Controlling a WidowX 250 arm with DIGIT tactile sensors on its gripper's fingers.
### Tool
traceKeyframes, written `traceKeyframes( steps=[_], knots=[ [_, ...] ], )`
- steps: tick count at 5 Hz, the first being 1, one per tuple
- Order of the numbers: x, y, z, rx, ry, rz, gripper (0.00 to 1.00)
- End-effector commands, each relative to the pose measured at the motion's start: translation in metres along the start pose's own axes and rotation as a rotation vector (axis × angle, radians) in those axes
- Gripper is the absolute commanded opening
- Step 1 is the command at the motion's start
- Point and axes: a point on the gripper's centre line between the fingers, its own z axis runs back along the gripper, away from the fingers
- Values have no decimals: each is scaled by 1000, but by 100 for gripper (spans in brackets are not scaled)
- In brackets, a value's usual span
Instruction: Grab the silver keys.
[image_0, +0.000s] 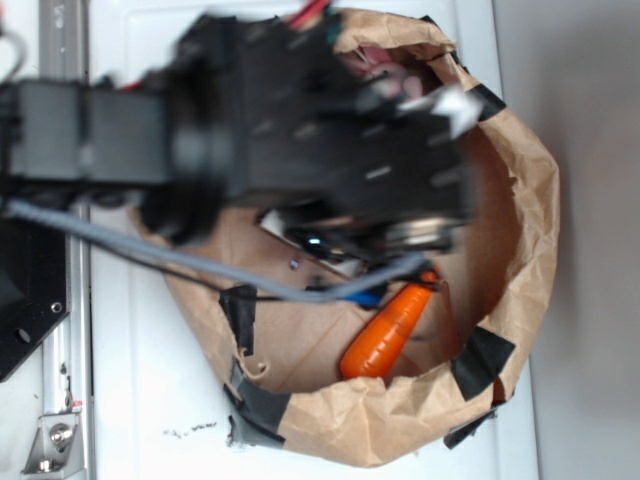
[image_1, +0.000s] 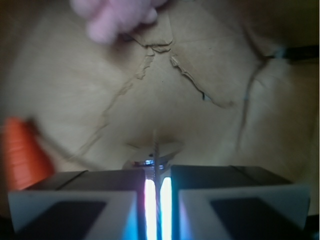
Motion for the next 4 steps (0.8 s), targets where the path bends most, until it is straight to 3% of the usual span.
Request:
traceKeyframes(
  steps=[1,2,4],
  knots=[
    [4,50,64,-297,-72,-117,0],
    [2,45,46,-200,-87,-117,0],
    [-2,46,42,-171,-133,-114,0]
  ],
)
